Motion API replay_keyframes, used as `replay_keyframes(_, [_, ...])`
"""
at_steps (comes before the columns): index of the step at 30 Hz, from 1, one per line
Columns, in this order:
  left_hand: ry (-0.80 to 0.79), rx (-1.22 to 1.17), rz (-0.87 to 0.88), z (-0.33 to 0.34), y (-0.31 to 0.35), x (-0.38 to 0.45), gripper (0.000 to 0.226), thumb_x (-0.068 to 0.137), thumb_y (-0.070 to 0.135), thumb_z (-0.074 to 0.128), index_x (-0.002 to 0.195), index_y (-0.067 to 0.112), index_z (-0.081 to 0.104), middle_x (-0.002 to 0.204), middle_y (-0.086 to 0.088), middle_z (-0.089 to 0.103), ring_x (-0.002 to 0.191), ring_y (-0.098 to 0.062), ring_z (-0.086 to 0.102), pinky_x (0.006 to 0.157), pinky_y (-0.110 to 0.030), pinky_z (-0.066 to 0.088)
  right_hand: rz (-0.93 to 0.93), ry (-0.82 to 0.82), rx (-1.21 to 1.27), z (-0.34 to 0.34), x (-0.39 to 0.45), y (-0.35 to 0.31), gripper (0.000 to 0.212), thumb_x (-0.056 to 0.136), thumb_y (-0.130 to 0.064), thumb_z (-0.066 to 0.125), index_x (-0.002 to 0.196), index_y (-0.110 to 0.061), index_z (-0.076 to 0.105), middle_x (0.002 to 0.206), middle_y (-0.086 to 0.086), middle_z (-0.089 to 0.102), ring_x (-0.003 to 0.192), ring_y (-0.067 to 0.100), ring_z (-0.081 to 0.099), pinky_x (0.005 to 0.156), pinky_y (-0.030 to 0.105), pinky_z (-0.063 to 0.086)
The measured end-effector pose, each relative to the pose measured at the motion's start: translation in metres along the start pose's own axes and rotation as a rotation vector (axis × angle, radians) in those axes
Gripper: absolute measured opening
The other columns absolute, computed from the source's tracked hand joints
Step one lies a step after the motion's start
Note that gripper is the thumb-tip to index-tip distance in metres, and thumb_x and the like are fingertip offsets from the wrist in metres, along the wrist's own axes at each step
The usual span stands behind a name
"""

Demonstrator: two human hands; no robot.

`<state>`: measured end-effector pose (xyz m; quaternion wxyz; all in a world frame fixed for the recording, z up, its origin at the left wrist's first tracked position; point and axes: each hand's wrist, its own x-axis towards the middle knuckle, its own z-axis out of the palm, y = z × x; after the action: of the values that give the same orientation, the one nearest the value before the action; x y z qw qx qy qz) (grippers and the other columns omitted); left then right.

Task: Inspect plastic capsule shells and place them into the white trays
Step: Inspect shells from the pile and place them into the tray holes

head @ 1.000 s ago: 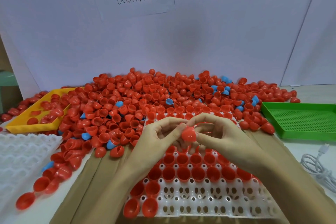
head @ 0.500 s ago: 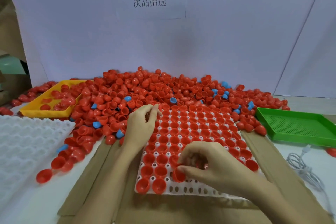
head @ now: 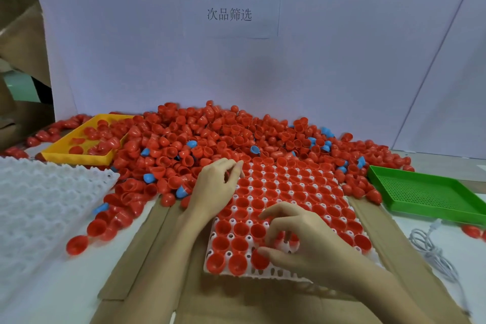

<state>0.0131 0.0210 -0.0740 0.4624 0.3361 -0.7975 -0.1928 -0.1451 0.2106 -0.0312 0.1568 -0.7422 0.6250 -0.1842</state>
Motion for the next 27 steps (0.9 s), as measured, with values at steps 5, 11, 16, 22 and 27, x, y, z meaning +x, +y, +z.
replay_keyframes(5, [-0.025,0.004,0.007,-0.001,-0.001,0.000,0.035,0.108,0.031,0.055,0.080,0.021,0.073,0.076,0.011,0.066,0.072,-0.010,0.064,0.072,-0.029,0.054,-0.075,-0.061,-0.098,0.008,0.000,-0.005,0.012,0.097,-0.048,0.069,0.105,-0.040,0.071,0.130,-0.031,0.040,0.117,-0.013,0.037,0.095,0.000,0.032])
replay_keyframes(11, [-0.039,0.020,0.009,0.000,-0.001,0.001,0.035,0.108,0.032,0.055,0.078,0.022,0.071,0.074,0.013,0.063,0.070,-0.010,0.062,0.071,-0.034,0.054,-0.117,-0.095,-0.209,0.005,0.000,-0.006,0.018,0.100,-0.042,0.067,0.115,-0.032,0.070,0.133,-0.020,0.040,0.115,-0.004,0.033,0.090,-0.001,0.031])
replay_keyframes(16, [-0.050,0.027,0.008,0.000,-0.001,0.000,0.035,0.108,0.032,0.056,0.078,0.023,0.071,0.073,0.016,0.062,0.072,-0.008,0.062,0.071,-0.033,0.055,-0.140,-0.111,-0.243,0.004,0.003,-0.010,0.024,0.099,-0.043,0.068,0.121,-0.033,0.067,0.131,-0.019,0.039,0.119,0.000,0.034,0.091,0.003,0.034])
replay_keyframes(22, [-0.058,0.030,0.003,-0.001,0.000,0.000,0.034,0.108,0.031,0.056,0.080,0.023,0.072,0.074,0.016,0.062,0.072,-0.008,0.063,0.072,-0.032,0.055,-0.116,-0.160,-0.224,0.000,0.012,-0.005,0.031,0.095,-0.047,0.071,0.122,-0.032,0.068,0.127,-0.017,0.043,0.116,0.005,0.039,0.099,0.017,0.043])
replay_keyframes(27, [-0.063,0.048,0.009,-0.002,0.001,0.000,0.034,0.108,0.031,0.056,0.079,0.023,0.072,0.074,0.015,0.063,0.072,-0.008,0.063,0.072,-0.032,0.055,-0.116,-0.205,-0.228,-0.001,0.018,-0.006,0.035,0.092,-0.053,0.072,0.120,-0.033,0.067,0.120,-0.017,0.043,0.107,0.003,0.037,0.082,0.009,0.037])
